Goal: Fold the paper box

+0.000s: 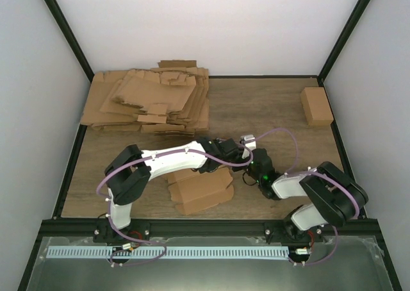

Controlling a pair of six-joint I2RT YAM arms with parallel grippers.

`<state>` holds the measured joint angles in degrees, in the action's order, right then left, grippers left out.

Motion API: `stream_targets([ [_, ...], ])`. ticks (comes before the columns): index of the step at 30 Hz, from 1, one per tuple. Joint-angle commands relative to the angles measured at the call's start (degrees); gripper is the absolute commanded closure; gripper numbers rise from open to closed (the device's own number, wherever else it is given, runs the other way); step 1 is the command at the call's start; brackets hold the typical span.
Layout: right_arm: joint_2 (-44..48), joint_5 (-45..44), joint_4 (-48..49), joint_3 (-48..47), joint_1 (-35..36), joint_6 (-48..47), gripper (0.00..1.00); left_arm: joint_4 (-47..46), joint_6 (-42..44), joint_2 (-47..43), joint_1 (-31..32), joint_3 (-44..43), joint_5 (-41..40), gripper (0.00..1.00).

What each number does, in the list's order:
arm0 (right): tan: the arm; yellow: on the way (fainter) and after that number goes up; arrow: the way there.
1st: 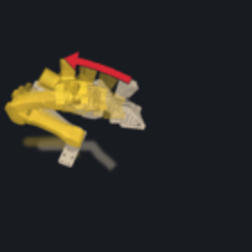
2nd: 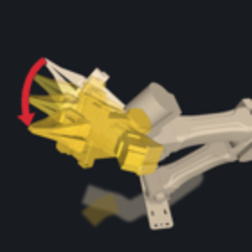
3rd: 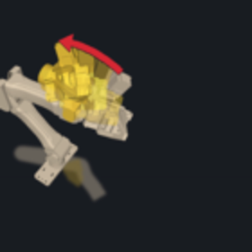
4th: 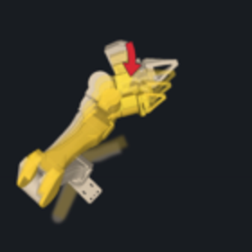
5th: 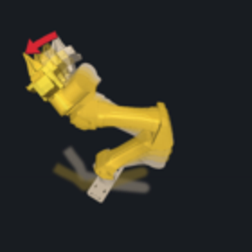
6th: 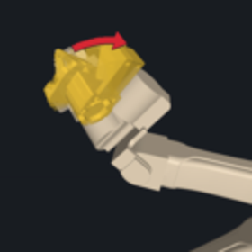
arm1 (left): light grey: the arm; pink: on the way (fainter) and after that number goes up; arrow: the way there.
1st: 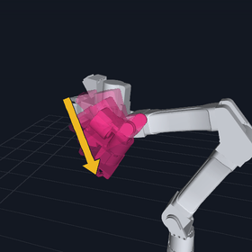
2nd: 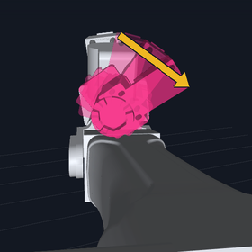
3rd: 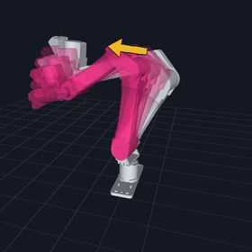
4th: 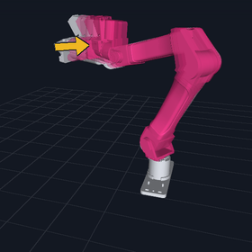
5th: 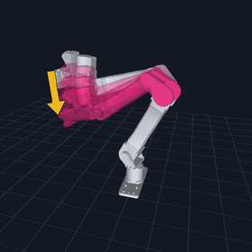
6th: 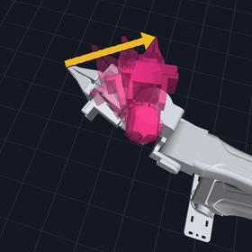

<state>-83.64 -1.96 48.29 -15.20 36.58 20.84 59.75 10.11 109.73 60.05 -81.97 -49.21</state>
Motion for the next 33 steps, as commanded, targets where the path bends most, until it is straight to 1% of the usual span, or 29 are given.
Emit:
stream_targets([
  [1, 3.3, -1.8, -5.4, -0.7, 0.4, 1.6, 0.84, 0.8, -1.2, 1.0, 0.6, -1.5, -2.7, 0.96],
  [4, 5.6, -0.8, -6.3, 0.3, 0.4, 1.7, 0.9, 1.0, -2.0, 1.3, 1.1, -1.9, -2.9, 0.96],
  [6, 6.7, -0.7, -5.4, 1.0, 0.4, 0.9, 0.99, 1.3, -2.7, 1.2, 1.5, -2.5, -0.2, 0.95],
  [10, 6.3, 0.2, -4.4, 0.7, 0.4, -1.9, 0.99, 2.4, -3.2, 0.7, 1.9, -3.9, 6.3, 0.86],
  [11, 6.0, 0.2, -4.5, 0.5, 0.4, -2.3, 0.99, 2.7, -3.3, 0.3, 1.8, -4.2, 7.6, 0.85],
  [12, 5.9, 0.5, -4.9, 0.3, 0.4, -2.4, 0.98, 2.8, -3.3, 0.0, 1.9, -4.3, 8.4, 0.85],
  [13, 5.9, 1.0, -5.6, -0.2, 0.4, -2.4, 0.94, 2.8, -3.3, -0.2, 2.0, -4.3, 8.5, 0.85],
  [16, 6.1, 4.5, -6.6, -0.5, 0.4, -2.9, 0.77, 3.6, -3.9, 0.1, 1.9, -4.1, 5.8, 0.89],
  [17, 6.2, 5.7, -6.1, 0.0, 0.4, -2.7, 0.7, 4.0, -4.3, 0.5, 2.0, -4.1, 4.5, 0.92],
  [18, 6.2, 6.6, -5.5, 0.7, 0.4, -2.0, 0.59, 4.3, -4.6, 0.9, 1.9, -4.2, 3.6, 0.95],
  [19, 6.1, 8.0, -4.9, 1.3, 0.4, -1.6, 0.44, 4.5, -4.7, 1.3, 1.9, -4.2, 3.0, 0.96],
  [20, 6.1, 9.8, -3.9, 2.3, 0.4, -1.3, 0.13, 4.6, -4.7, 1.4, 2.0, -4.1, 2.6, 0.96],
  [21, 6.1, 11.0, -2.7, 3.2, 0.4, -0.9, 0.02, 4.6, -4.7, 1.4, 2.0, -4.1, 2.3, 0.96],
  [23, 5.7, 12.3, -1.1, 4.4, 0.5, -0.2, 0.0, 4.4, -4.6, 1.4, 2.0, -4.1, 2.0, 0.96],
  [25, 4.4, 11.1, -2.2, 3.5, 0.5, -0.2, 0.01, 4.3, -4.4, 1.3, 1.9, -4.4, 1.8, 0.96],
  [28, 0.5, 7.0, -5.7, -0.6, 0.5, -0.8, 0.05, 4.6, -4.1, 1.2, 2.3, -4.7, 1.6, 0.96],
  [31, -2.6, 5.6, -4.8, -2.6, 0.5, -2.0, 0.09, 4.9, -3.8, 1.3, 2.7, -4.5, 1.2, 0.96],
  [33, -3.7, 4.4, -4.0, -3.3, 0.5, -2.6, 0.14, 4.9, -3.8, 1.4, 2.6, -4.3, 1.2, 0.96],
])
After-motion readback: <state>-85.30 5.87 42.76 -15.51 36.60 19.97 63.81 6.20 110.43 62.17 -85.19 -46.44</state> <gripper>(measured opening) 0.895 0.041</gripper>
